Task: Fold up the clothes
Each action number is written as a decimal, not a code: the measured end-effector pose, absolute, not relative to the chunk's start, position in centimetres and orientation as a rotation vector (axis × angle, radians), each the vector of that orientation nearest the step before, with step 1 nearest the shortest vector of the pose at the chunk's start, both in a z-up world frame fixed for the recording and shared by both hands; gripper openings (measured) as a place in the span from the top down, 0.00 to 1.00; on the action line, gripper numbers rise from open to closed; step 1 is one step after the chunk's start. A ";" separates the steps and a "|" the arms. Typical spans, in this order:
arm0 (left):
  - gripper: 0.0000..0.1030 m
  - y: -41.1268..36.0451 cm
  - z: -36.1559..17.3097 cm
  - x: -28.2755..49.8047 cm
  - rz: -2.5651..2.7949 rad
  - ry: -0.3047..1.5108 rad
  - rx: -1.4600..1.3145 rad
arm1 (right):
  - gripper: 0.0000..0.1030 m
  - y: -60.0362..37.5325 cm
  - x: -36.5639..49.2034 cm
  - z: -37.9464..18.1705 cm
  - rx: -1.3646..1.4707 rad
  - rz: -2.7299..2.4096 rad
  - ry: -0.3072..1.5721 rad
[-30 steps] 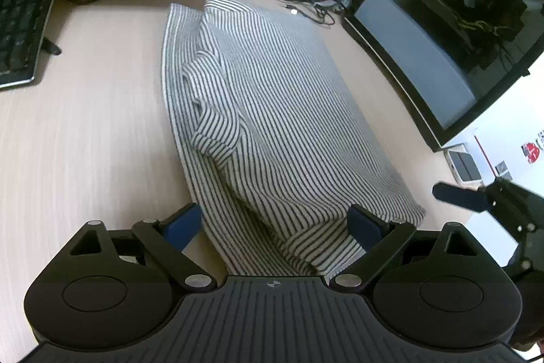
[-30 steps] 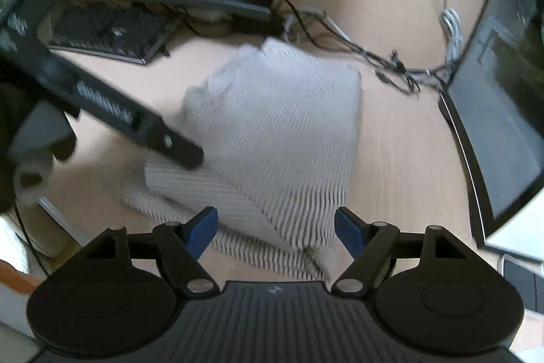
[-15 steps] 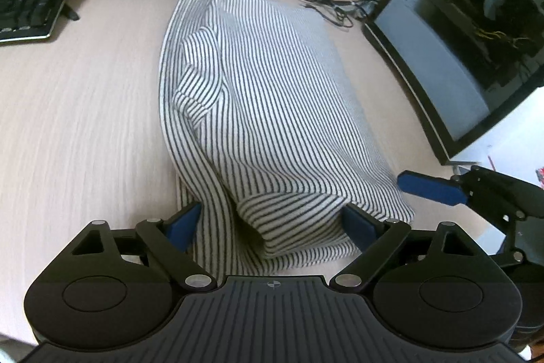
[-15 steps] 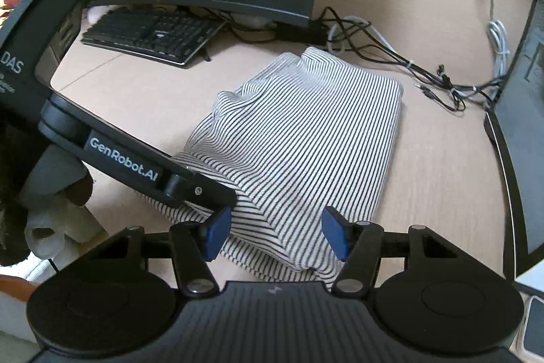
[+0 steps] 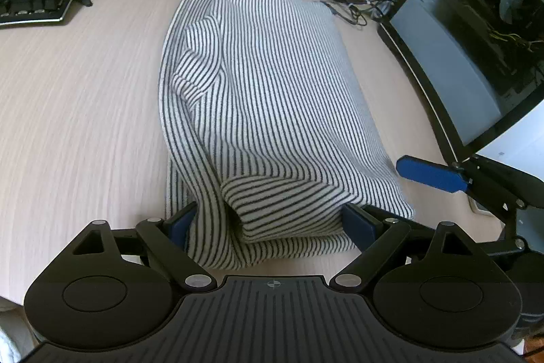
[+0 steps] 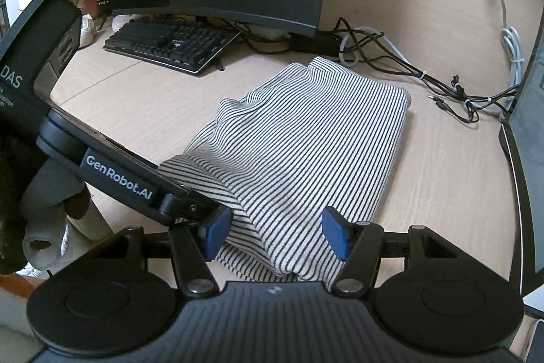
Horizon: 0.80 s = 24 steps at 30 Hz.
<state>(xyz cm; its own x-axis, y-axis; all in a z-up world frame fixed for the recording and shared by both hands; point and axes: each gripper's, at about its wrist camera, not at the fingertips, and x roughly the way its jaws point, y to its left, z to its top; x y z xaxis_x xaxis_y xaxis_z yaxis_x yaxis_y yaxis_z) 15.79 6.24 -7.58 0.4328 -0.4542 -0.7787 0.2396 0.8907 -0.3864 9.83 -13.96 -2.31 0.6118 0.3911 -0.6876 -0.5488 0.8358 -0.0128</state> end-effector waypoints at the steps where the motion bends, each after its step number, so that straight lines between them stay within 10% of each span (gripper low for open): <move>1: 0.11 6.4 -7.5 15.8 -0.435 1.037 -0.229 | 0.42 -14.0 9.9 -2.3 -0.228 0.555 0.732; 24: 0.05 18.7 -5.1 14.9 -0.082 0.885 -0.320 | 0.29 -8.6 7.6 -5.0 -0.620 0.743 0.603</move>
